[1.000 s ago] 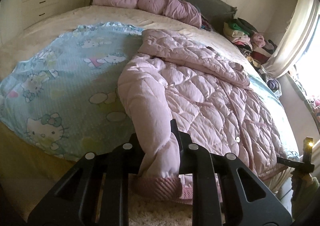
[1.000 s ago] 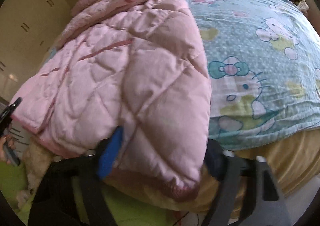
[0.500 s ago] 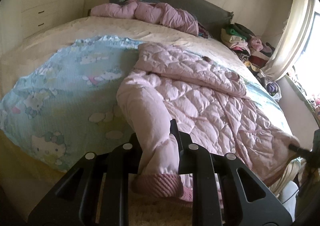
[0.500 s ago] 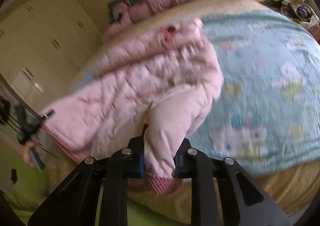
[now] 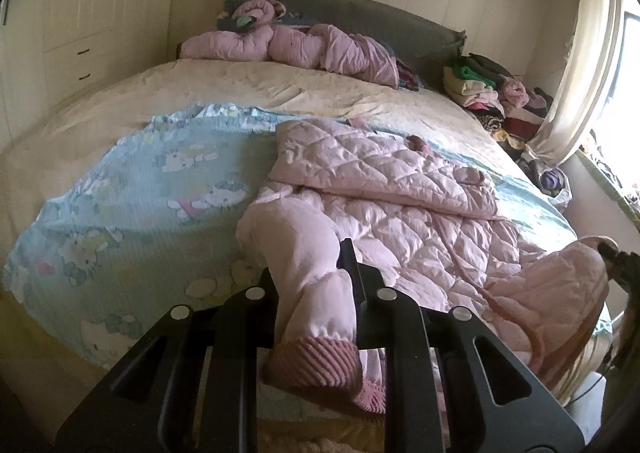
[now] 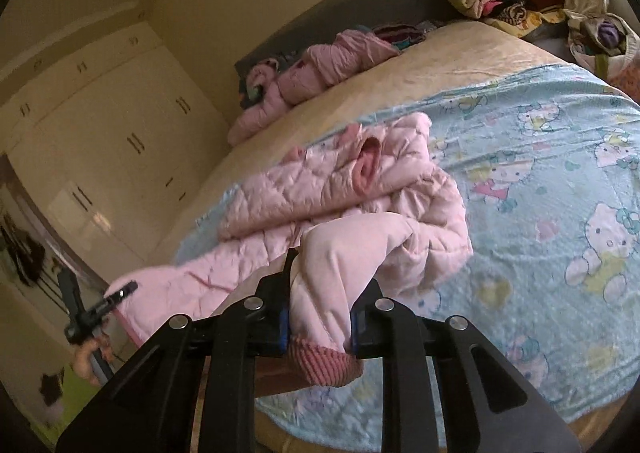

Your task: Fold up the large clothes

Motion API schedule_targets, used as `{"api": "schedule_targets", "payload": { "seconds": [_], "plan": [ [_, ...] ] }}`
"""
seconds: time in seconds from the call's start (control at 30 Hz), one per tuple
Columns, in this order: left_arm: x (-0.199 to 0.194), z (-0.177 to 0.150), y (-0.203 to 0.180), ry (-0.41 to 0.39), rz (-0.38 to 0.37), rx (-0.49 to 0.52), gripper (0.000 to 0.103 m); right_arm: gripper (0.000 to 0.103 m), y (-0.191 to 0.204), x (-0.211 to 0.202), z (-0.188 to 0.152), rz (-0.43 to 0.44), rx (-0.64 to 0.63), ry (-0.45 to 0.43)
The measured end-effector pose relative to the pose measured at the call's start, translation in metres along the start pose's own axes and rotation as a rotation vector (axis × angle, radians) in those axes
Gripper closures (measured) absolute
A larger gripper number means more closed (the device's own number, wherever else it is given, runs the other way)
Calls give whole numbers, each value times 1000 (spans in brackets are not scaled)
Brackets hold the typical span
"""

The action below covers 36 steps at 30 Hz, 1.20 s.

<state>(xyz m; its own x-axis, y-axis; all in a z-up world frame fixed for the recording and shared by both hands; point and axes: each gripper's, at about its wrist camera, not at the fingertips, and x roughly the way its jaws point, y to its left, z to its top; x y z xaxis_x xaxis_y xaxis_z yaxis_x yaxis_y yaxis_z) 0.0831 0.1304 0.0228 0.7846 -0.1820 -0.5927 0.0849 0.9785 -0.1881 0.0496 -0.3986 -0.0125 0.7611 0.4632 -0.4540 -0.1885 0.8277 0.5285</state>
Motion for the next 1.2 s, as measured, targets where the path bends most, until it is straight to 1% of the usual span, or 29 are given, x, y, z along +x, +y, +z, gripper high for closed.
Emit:
{"api": "schedule_targets", "payload": {
  "seconds": [0.43, 0.8, 1.0, 1.2],
  "plan": [
    [17, 36, -4, -9, 16, 9, 91, 84, -1, 27, 49, -5, 8, -64],
    [47, 83, -9, -16, 37, 8, 90, 84, -7, 53, 92, -18, 29, -106],
    [68, 108, -11, -35, 43, -12, 90, 84, -12, 66, 112, -34, 38, -133],
    [87, 128, -7, -58, 34, -58, 90, 84, -19, 78, 130, -53, 59, -152]
  ]
}}
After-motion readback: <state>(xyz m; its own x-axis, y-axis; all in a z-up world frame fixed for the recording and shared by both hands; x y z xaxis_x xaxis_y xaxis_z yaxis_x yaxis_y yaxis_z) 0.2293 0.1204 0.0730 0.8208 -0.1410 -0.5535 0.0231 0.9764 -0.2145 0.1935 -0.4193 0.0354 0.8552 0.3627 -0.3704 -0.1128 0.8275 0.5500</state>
